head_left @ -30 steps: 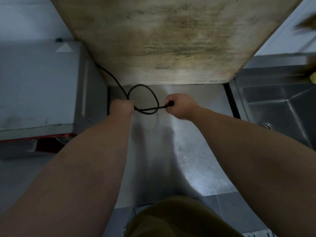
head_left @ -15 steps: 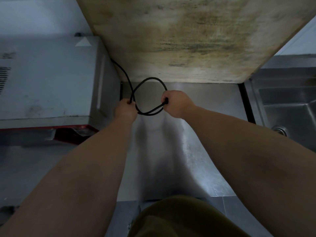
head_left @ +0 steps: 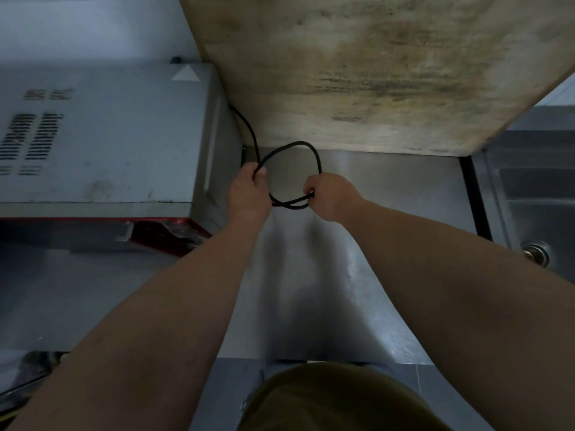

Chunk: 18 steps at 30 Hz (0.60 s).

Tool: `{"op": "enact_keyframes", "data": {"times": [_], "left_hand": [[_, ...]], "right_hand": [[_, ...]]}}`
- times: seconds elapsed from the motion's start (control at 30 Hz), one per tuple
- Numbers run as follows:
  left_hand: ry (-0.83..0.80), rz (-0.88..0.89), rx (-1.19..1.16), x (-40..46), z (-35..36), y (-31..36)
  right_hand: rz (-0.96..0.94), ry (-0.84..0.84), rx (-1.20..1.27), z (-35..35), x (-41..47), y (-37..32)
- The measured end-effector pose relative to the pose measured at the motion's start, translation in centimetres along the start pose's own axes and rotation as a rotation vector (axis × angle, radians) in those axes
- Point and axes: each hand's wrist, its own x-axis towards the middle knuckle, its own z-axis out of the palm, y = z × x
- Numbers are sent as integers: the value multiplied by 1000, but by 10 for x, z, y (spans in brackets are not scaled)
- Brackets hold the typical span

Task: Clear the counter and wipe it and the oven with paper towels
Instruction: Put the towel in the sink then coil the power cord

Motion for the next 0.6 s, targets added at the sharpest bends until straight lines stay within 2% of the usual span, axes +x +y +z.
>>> {"op": "enact_keyframes", "data": {"times": [0.3,0.47,0.6], "left_hand": [[-47,124,62,1,-7,15],[108,-95,-117,8,-10,20],[134,-130,-210,8,-9,22]], "right_hand": [[11,-155,20,8,-1,-4],[59,-14,121,13,-3,-11],[257,141,332,14,11,-5]]}}
